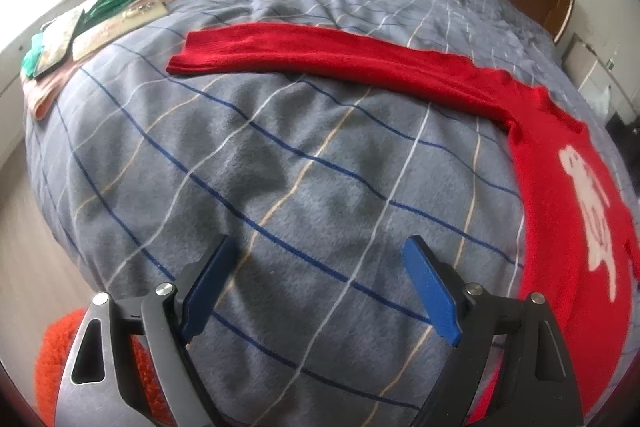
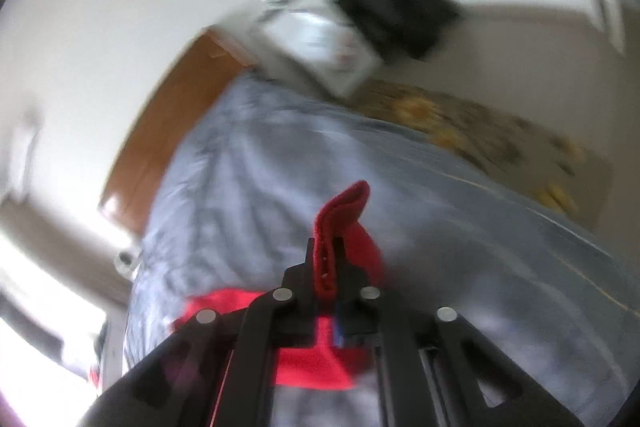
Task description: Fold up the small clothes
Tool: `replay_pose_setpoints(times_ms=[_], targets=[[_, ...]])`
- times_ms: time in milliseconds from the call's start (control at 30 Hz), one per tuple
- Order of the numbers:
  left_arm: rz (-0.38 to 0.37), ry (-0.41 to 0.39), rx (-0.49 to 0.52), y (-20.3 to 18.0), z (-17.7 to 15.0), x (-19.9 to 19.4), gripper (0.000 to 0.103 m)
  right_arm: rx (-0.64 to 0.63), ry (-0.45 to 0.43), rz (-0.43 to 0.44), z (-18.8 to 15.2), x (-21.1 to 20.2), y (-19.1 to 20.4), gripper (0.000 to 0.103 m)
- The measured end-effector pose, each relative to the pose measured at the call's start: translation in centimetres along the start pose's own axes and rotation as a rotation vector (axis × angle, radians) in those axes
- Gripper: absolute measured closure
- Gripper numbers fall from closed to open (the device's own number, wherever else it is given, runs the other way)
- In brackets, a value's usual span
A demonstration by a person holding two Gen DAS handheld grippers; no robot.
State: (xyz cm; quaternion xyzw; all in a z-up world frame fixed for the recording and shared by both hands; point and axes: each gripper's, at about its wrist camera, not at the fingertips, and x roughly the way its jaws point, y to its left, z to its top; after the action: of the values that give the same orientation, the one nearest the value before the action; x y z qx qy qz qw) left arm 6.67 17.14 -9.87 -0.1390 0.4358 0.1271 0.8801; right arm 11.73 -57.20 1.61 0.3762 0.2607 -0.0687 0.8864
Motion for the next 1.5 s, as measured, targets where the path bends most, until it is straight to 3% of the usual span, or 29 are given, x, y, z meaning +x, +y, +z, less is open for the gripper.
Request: replay_pose_setpoints(times_ms=[167,300,400,467,500,533,633,700,800,933,1100,1267,1300,1500], targets=[[-0.015,-0.004,-0.002,0.3,0.1,-0.1,0.015,-0.28,0.108,0.172,-2.7,4.1,16.3,0.098],[0.004,-0.011,0.032,0.0,0.0,0.0,0.015,-0.453,0.207,0.235,-9.2,8.5,25.2,0.098],[0.02,-0.015,0.056,-0.4,0.0,0.2,0.013,-0.521,0.32,0.298,-14.9,12.0,28.8,0.096],[0.03,-0.019,0.054,-0.4,0.0,0.2,0.01,-0.484,0.511,0.383,-19.4,15.4,29.8,0.08],[0.033,-0.02,0.051,-0.3,-0.1,0.2,0.009,-0.448,0.605,0.412,-21.3,16.7,29.7,0.052],[0.032,-0.02,0.045,-0.2,-0.1,0.1,0.009,-0.422,0.656,0.413,-22.9,17.3,29.4,0.039],[0.022,-0.015,0.03,0.1,0.0,0.2,0.007,-0.412,0.688,0.424,-24.9,16.8,27.0,0.04],[0.018,-0.007,0.028,0.2,0.0,0.3,0.006,-0.434,0.666,0.403,-24.6,15.3,24.8,0.04],[0.019,0.002,0.033,-0.1,-0.1,0.4,0.003,-0.504,0.599,0.344,-23.0,12.5,21.0,0.04],[0.041,-0.001,0.056,-0.8,-0.4,0.7,0.001,-0.588,0.458,0.196,-19.8,8.3,14.1,0.039],[0.085,-0.034,0.106,-1.7,-1.0,0.8,0.001,-0.601,0.322,-0.084,-16.2,5.3,3.7,0.039],[0.056,-0.045,0.091,-1.2,-1.1,1.0,0.0,-0.542,0.134,-0.187,-14.8,1.1,-2.0,0.038],[0.049,-0.044,0.085,-1.1,-1.1,1.1,0.0,-0.539,0.109,-0.2,-15.2,0.7,-2.7,0.034],[0.048,-0.043,0.073,-1.0,-1.4,0.9,0.0,-0.493,0.137,-0.284,-15.9,0.6,-4.8,0.032]])
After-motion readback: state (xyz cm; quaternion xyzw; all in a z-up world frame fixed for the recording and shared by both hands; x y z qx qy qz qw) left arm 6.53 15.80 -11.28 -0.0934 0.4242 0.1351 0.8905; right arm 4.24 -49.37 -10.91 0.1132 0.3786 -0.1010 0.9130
